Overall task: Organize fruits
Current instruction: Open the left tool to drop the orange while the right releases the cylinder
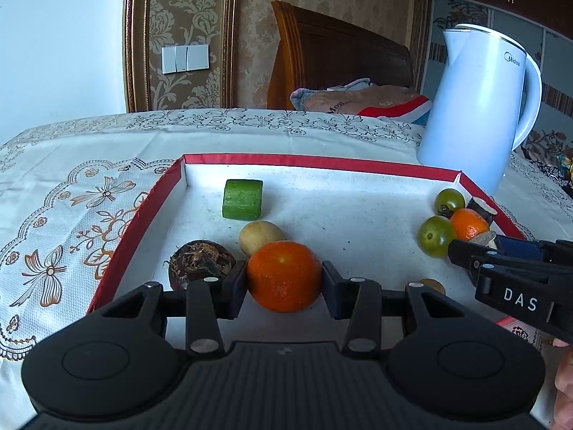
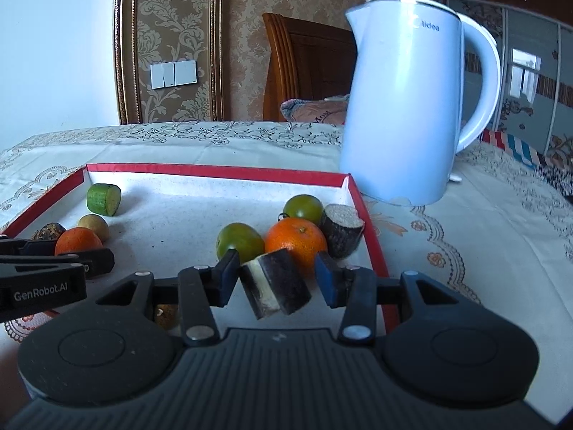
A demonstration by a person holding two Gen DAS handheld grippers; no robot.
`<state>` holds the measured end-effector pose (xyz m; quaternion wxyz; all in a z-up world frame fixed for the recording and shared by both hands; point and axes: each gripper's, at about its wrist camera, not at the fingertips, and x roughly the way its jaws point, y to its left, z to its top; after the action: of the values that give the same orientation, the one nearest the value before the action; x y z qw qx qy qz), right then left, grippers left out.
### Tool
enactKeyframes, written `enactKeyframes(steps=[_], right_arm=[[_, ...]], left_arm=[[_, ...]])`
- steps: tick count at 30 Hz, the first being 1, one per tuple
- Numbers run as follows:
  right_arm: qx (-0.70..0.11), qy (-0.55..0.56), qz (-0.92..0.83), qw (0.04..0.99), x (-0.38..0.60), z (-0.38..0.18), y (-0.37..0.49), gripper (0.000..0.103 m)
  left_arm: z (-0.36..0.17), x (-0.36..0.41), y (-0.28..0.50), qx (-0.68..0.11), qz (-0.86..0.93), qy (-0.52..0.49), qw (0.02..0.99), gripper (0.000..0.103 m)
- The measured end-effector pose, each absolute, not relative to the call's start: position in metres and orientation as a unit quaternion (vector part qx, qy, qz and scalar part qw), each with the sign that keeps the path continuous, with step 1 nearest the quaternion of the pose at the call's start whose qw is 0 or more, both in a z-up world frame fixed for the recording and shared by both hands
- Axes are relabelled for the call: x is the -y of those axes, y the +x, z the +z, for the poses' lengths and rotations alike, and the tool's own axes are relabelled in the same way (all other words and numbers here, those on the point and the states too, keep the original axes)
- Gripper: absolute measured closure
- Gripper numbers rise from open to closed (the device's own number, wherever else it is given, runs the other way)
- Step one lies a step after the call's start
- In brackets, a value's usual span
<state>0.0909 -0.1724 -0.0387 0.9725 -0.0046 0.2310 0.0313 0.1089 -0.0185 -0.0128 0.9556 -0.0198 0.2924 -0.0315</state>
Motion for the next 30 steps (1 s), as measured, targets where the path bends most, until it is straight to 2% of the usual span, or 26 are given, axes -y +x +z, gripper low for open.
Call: enactKeyframes(steps=[4,10,12,14,18,28,30], right_arm=[[-0.233,0.001,0.032,0.972,0.174,-0.040,0.090,0.061],[-0.232,0.000,0.030,0.972,0.174,-0.040,0.089,0.053],[-0.231,0.003,0.029,0.972,0.175,-0.040,0.087,0.047],[-0.228,0.004,0.027,0.973,0.176,-0.039,0.086,0.043],[-0.221,0.003,0.025,0.975,0.176,-0.039,0.082,0.038],[-0.217,0.013,0.021,0.976,0.182,-0.037,0.074,0.034],[-0.215,0.013,0.018,0.976,0.183,-0.037,0.072,0.029]], left_arm=[[-0.013,0.020,0.109,-0.292,-0.031,-0.015,0.956,0.060],[-0.014,0.020,0.109,-0.292,-0.032,-0.016,0.956,0.058],[-0.014,0.020,0.109,-0.292,-0.031,-0.014,0.956,0.044],[-0.014,0.020,0.108,-0.293,-0.023,-0.015,0.956,0.038],[-0.013,0.012,0.107,-0.293,-0.021,-0.032,0.955,0.038],[-0.014,0.010,0.103,-0.291,-0.023,-0.029,0.956,0.038],[-0.014,0.011,0.102,-0.291,-0.023,-0.027,0.956,0.038]])
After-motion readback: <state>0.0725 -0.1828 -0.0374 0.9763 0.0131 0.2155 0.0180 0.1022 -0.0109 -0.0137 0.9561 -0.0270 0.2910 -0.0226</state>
